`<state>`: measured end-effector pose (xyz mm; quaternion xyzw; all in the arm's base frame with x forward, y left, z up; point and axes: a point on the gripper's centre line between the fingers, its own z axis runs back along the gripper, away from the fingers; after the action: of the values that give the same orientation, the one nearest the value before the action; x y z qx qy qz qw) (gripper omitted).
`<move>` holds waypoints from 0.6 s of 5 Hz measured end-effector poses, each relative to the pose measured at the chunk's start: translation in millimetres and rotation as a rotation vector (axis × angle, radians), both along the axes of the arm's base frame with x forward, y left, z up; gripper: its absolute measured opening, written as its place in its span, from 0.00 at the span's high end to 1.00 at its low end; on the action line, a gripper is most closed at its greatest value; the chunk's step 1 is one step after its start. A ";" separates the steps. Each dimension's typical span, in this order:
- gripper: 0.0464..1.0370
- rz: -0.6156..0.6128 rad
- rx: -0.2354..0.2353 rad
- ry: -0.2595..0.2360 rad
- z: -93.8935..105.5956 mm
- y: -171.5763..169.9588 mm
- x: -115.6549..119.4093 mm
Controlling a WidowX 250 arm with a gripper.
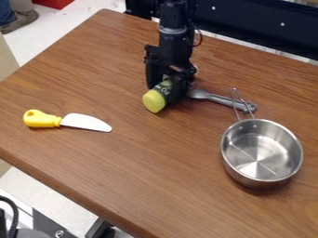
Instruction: Move the bottle next to the spoon on the table
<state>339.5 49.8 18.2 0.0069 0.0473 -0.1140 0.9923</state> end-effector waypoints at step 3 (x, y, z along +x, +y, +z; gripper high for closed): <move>0.04 -0.034 -0.043 0.051 9.6 -3.1 -2.8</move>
<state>336.7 46.6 27.8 -0.0163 0.0702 -0.1319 0.9886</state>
